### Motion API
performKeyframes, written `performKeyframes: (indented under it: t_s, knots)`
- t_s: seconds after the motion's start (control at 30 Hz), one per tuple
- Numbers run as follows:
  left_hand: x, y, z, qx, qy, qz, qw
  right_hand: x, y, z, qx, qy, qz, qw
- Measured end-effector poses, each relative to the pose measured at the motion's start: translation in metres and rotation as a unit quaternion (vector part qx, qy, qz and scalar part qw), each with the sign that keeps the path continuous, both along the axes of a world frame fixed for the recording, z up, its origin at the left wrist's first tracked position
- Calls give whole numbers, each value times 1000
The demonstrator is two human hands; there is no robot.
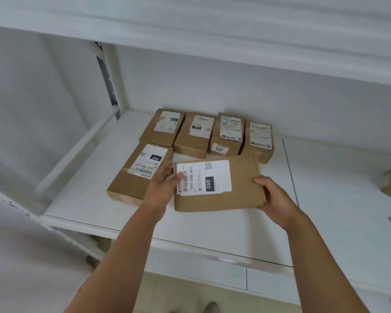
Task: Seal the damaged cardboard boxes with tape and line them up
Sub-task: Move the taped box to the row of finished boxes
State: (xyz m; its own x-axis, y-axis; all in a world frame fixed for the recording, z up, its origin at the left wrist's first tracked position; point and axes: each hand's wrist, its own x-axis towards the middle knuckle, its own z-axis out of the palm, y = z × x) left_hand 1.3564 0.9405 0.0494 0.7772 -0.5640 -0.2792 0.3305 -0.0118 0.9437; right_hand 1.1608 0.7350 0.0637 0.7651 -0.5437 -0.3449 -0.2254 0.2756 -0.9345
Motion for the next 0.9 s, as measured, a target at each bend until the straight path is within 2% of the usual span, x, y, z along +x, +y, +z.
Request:
performKeyframes:
  t_s: [0.07, 0.13, 0.2, 0.27, 0.33, 0.4, 0.43, 0.53, 0.6, 0.7, 0.8, 0.9]
  knots:
    - [16, -3, 11, 0, -50, -35, 998, -4, -6, -4, 15, 13, 26, 999]
    - [29, -5, 21, 41, -124, -97, 987, -1, -6, -6, 23, 23, 44, 998]
    - [37, -12, 27, 83, -181, -171, 965, 9, 3, -5, -4, 65, 137, 988]
    - [44, -23, 29, 122, -232, -188, 946, 20, 19, -10, -34, 88, 193, 977]
    - [50, -31, 28, 191, -311, -107, 925, 33, 37, -18, -25, 86, 126, 988]
    - [52, -27, 22, 230, -347, -1, 909, 47, 56, -33, -2, 73, 46, 996]
    - [52, -24, 16, 249, -371, 22, 895, 54, 65, -41, 10, 67, 18, 998]
    - [52, -11, -3, 387, -454, -3, 802, 75, 88, -57, 20, 84, -38, 996]
    - [55, -6, -9, 449, -459, -58, 764, 87, 95, -60, 9, 102, -60, 993]
    - [56, -3, -16, 471, -415, -139, 765, 104, 96, -55, -46, 126, -88, 987]
    - [54, -7, -19, 482, -405, -142, 764, 116, 95, -51, -180, 176, -76, 965]
    - [49, -15, -20, 514, -406, -134, 744, 117, 93, -54, -240, 200, -48, 949]
